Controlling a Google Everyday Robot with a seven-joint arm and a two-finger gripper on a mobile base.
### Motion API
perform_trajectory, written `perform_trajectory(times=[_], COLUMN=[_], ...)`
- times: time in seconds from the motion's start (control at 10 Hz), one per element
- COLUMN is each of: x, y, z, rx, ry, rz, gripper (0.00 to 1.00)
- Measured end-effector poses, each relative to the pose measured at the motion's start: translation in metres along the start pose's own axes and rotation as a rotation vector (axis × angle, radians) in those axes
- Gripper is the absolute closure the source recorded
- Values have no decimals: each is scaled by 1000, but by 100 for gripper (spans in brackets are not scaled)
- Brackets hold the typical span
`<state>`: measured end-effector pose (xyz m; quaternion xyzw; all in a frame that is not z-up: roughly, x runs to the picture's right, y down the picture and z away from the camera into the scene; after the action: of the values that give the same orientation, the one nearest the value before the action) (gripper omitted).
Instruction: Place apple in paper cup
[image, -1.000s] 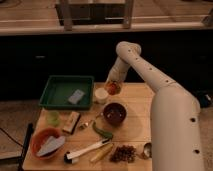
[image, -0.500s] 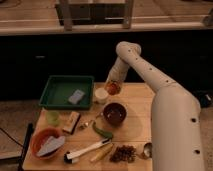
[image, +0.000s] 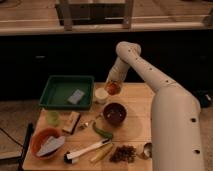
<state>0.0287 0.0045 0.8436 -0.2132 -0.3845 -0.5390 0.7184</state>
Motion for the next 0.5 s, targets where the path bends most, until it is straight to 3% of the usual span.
perform_trajectory(times=[0.5], x=[3], y=[-24], z=[4], rx=[-25], ry=[-6], rz=[-66], gripper=[97])
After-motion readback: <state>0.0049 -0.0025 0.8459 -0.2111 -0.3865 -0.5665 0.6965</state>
